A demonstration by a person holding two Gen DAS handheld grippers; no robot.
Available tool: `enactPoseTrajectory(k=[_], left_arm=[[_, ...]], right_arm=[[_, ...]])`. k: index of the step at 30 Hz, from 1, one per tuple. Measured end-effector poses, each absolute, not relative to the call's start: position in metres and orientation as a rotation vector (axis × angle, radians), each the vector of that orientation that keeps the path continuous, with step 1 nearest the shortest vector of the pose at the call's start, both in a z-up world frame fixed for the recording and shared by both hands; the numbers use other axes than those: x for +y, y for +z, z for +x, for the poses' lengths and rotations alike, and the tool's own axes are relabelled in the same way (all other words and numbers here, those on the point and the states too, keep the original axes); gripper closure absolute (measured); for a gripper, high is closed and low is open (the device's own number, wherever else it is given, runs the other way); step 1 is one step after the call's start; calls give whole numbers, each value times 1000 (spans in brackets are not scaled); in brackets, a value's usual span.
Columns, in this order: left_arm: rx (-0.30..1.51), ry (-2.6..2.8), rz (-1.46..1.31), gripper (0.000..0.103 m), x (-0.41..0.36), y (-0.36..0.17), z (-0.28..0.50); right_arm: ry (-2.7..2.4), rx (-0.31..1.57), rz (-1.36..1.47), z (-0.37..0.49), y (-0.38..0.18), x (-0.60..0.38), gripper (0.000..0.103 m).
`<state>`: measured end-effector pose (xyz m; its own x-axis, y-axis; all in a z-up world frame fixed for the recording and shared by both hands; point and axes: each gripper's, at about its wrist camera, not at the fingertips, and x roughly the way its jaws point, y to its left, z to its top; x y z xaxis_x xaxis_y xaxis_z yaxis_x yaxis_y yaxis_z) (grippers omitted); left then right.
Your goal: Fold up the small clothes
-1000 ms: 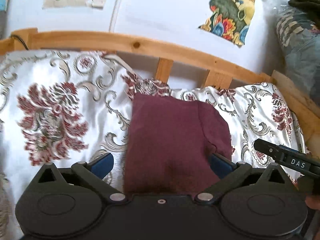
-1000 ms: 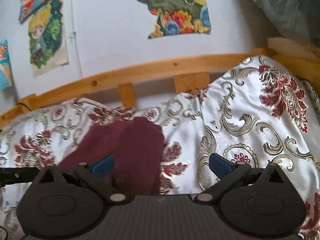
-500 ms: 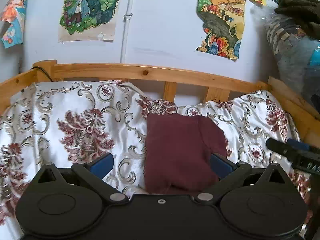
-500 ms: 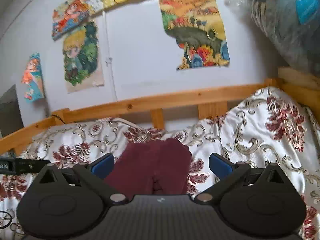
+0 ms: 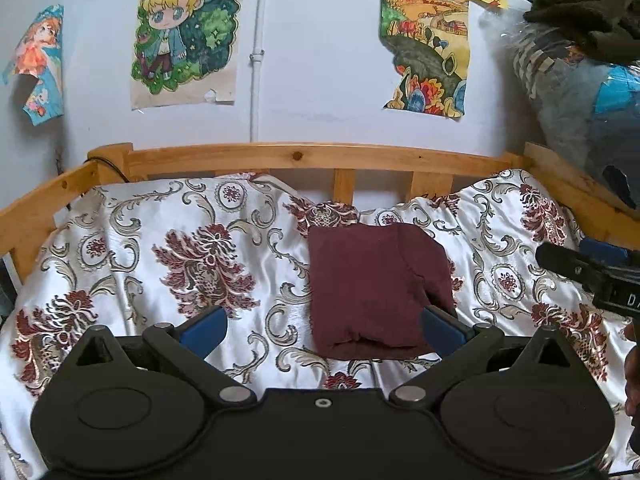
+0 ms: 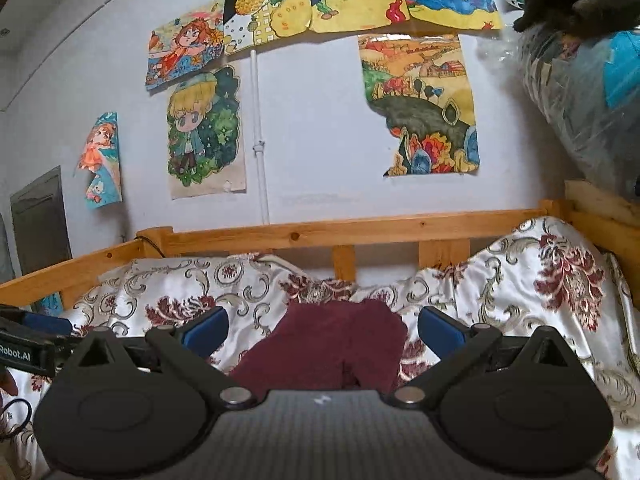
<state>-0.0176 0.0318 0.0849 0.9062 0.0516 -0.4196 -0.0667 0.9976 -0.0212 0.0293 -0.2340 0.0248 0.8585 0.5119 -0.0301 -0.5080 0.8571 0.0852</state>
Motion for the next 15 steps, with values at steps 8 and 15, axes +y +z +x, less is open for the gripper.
enactPoseTrajectory(k=[8, 15], left_arm=[[377, 54, -62, 1, 40, 47, -28], [449, 121, -4, 1, 38, 10, -19]], right_arm=[[421, 42, 60, 7, -11, -235, 0], [420, 144, 18, 4, -48, -229, 0]])
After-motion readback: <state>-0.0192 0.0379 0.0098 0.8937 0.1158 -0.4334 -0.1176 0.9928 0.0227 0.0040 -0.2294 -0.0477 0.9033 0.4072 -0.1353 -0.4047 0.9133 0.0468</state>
